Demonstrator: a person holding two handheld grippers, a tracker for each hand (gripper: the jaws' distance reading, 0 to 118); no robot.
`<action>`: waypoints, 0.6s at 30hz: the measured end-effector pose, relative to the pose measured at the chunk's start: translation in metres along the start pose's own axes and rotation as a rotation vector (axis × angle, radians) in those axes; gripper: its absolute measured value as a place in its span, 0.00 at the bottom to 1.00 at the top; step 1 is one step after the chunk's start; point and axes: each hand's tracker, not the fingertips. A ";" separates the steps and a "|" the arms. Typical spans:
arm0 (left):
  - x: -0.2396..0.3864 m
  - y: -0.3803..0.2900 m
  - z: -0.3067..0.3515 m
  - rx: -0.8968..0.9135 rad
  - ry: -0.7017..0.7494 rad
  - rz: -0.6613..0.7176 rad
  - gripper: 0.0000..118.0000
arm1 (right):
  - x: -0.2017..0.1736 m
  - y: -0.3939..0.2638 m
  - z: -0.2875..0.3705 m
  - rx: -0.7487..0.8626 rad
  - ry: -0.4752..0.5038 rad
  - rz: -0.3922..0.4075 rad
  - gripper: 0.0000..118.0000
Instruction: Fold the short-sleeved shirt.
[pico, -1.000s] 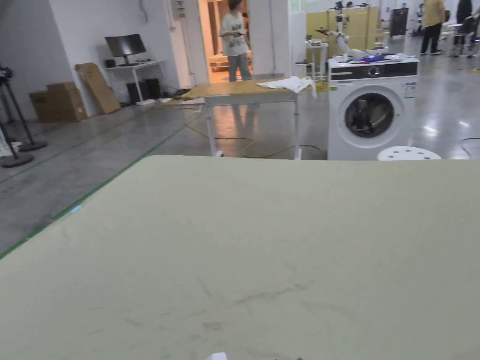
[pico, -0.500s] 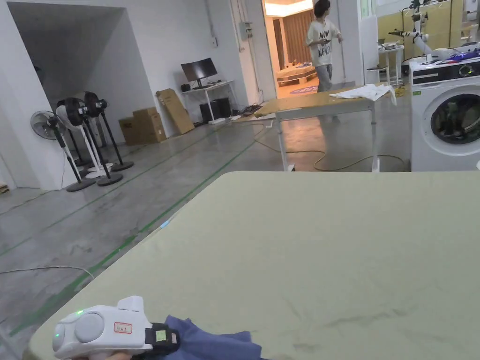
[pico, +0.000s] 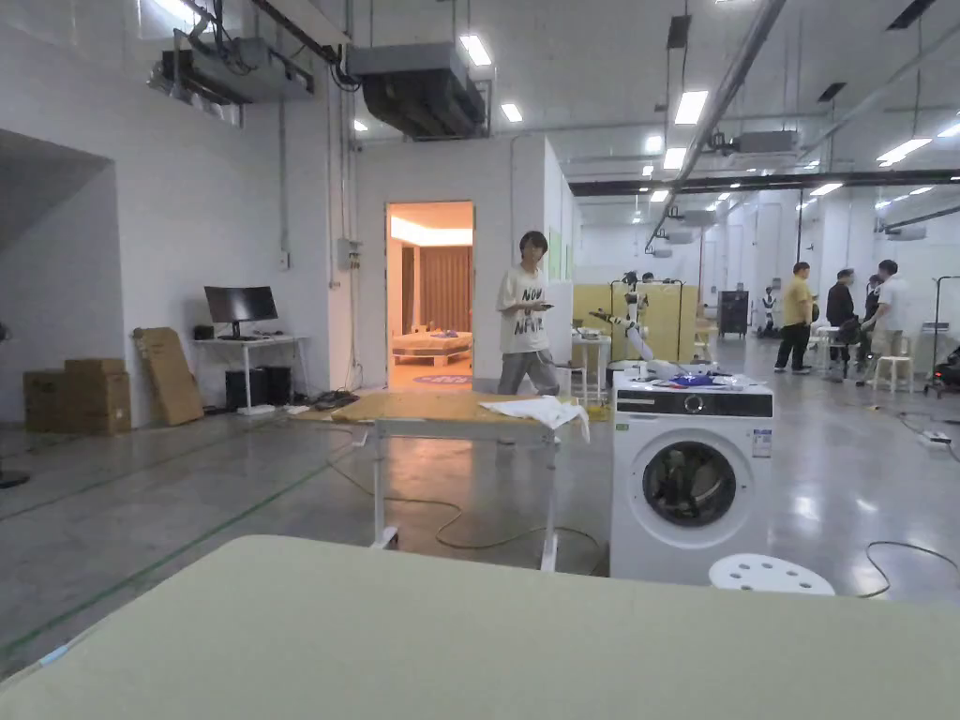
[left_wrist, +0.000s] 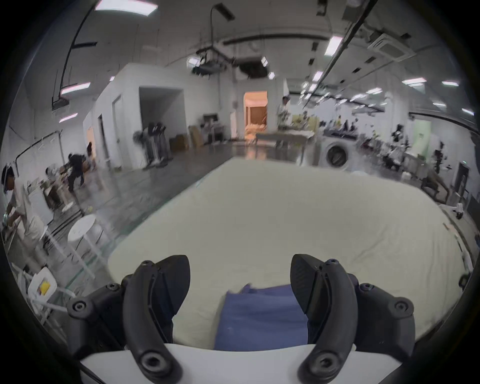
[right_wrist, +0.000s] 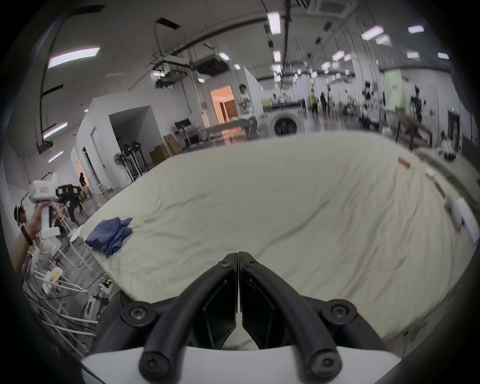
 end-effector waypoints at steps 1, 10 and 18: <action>0.016 0.003 0.021 0.063 -0.034 -0.037 0.70 | -0.001 0.007 0.005 0.029 -0.008 0.005 0.00; 0.161 -0.037 0.121 0.316 -0.190 -0.182 0.68 | -0.008 0.044 0.052 0.299 -0.010 0.055 0.00; 0.221 -0.055 0.164 0.437 -0.185 -0.223 0.12 | -0.011 0.051 0.072 0.342 -0.063 0.129 0.00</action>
